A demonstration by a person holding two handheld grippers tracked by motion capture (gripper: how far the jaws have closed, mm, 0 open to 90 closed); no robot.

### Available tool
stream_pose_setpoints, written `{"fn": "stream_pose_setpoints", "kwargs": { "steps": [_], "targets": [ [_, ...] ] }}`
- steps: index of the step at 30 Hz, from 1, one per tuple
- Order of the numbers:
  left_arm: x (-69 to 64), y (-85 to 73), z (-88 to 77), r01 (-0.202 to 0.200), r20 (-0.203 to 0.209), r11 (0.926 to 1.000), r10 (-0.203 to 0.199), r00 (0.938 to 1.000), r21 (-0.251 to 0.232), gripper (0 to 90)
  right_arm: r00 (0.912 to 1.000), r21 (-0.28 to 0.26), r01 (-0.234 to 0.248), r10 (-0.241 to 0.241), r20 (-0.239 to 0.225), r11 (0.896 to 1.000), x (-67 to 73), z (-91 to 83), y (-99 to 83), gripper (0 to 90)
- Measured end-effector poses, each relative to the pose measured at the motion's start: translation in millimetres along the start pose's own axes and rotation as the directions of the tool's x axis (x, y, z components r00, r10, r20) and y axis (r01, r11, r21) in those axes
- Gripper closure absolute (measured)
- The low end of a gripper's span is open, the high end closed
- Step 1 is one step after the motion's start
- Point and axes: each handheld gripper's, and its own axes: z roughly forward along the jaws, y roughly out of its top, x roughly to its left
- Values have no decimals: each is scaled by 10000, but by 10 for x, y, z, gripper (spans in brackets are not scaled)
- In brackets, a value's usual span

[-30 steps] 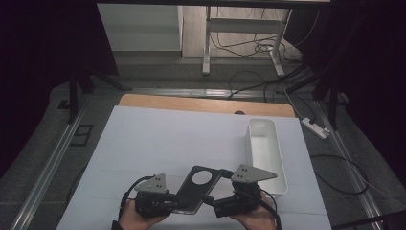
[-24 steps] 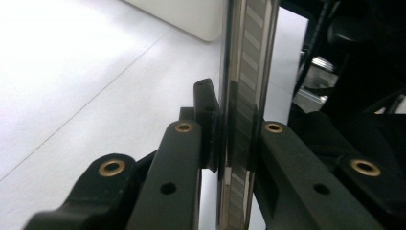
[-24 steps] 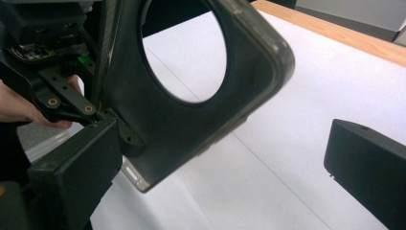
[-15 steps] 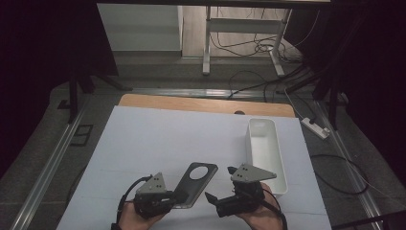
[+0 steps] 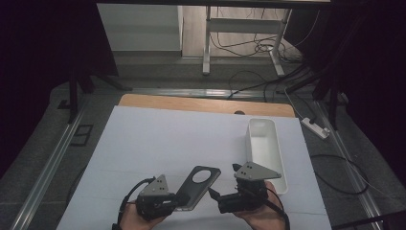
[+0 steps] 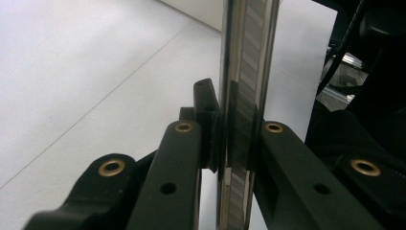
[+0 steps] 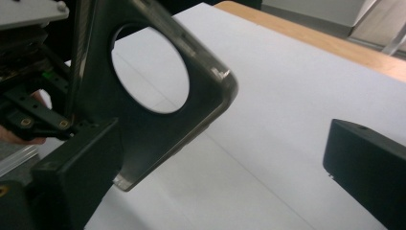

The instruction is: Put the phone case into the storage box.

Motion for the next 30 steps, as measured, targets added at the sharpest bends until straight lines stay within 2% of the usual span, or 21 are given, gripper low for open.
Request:
{"fn": "stream_pose_setpoints", "kwargs": {
  "steps": [4, 12, 16, 17, 18, 22, 30],
  "targets": [
    [-2, 1, 5, 51, 190, 10000, -51, 9998, 13, 846, 9999, -211, 6, -4, 104, 9998, -18, -55, 21, 130],
    [6, 0, 20, 72, 529, 10000, -76, 9986, 65, 847, 9996, -523, 276, -272, 68, 9983, -26, -145, 31, 518],
    [5, 0, 26, 41, 622, 10000, -46, 9981, 85, 847, 9997, -640, 235, -241, -90, 9977, -30, -165, 31, 637],
    [5, 0, 26, 41, 622, 10000, -46, 9981, 85, 847, 9997, -640, 235, -241, -90, 9977, -30, -165, 31, 637],
    [3, 2, 28, 9, 631, 9999, -16, 9980, 109, 847, 9995, -668, 221, -234, -188, 9975, -33, -169, 30, 686],
    [5, 0, 34, 16, 759, 9999, -24, 9971, 106, 847, 9989, -646, 174, -202, -430, 9978, -35, -171, 29, 757],
    [19, -7, 54, 77, 1016, 9998, -96, 9948, 191, 845, 9989, -670, 127, -158, -448, 9977, -30, -175, 25, 774]
  ]
}}
